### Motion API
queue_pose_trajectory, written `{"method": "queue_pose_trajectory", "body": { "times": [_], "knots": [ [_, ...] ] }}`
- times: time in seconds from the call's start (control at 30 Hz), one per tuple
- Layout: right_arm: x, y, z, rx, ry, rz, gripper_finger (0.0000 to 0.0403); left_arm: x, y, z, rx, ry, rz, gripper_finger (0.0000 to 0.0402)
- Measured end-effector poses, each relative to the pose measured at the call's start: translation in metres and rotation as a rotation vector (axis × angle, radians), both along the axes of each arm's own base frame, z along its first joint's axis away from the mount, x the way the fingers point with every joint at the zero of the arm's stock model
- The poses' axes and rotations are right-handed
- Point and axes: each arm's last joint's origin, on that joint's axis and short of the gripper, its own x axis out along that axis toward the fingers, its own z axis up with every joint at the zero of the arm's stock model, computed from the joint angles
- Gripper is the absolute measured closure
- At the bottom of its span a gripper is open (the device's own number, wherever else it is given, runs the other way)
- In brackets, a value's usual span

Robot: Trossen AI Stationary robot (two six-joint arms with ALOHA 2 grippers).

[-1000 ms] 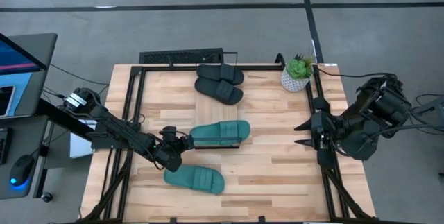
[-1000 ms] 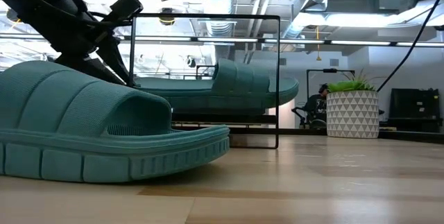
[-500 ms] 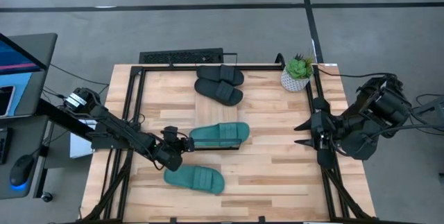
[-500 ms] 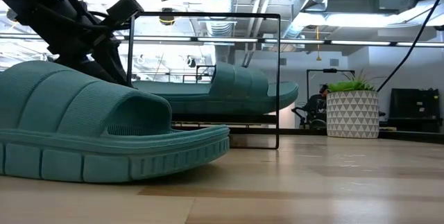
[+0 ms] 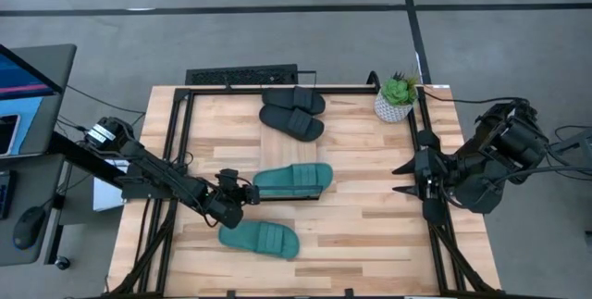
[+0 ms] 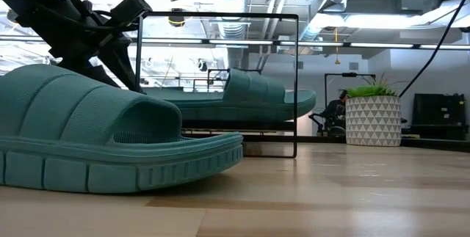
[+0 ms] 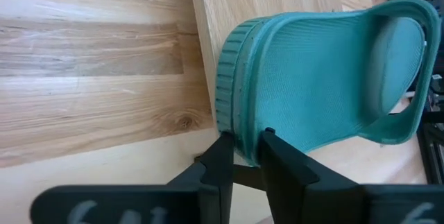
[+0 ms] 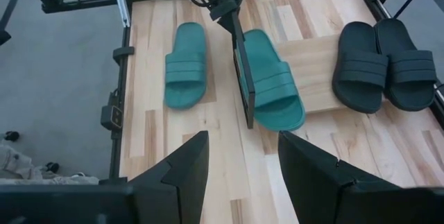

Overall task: Pick and place slides into the shelf
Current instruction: Put the top green slides on the shelf

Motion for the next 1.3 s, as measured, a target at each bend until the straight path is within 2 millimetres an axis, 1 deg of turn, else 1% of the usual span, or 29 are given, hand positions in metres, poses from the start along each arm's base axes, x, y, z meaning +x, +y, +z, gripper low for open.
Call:
{"method": "queue_pose_trajectory", "body": {
  "times": [0.23, 0.53, 0.73, 1.0, 1.3],
  "knots": [
    [0.0002, -0.0002, 0.0000, 0.000, 0.000, -0.002, 0.0236, -0.0007, 0.0004, -0.0003, 0.007, 0.009, -0.002, 0.0316],
    [0.0002, -0.0003, 0.0000, 0.000, 0.000, -0.002, 0.0236, -0.0027, 0.0017, -0.0010, 0.028, 0.032, 0.001, 0.0255],
    [0.0002, -0.0003, 0.0000, 0.000, 0.000, -0.002, 0.0236, -0.0051, 0.0031, -0.0022, 0.030, 0.052, 0.019, 0.0222],
    [0.0002, -0.0003, 0.0000, -0.001, 0.000, -0.002, 0.0237, -0.0080, 0.0041, -0.0041, 0.024, 0.093, 0.016, 0.0200],
    [0.0002, -0.0003, 0.0000, -0.002, -0.002, -0.004, 0.0236, -0.0089, 0.0043, -0.0048, 0.017, 0.108, 0.012, 0.0193]
  ]
}}
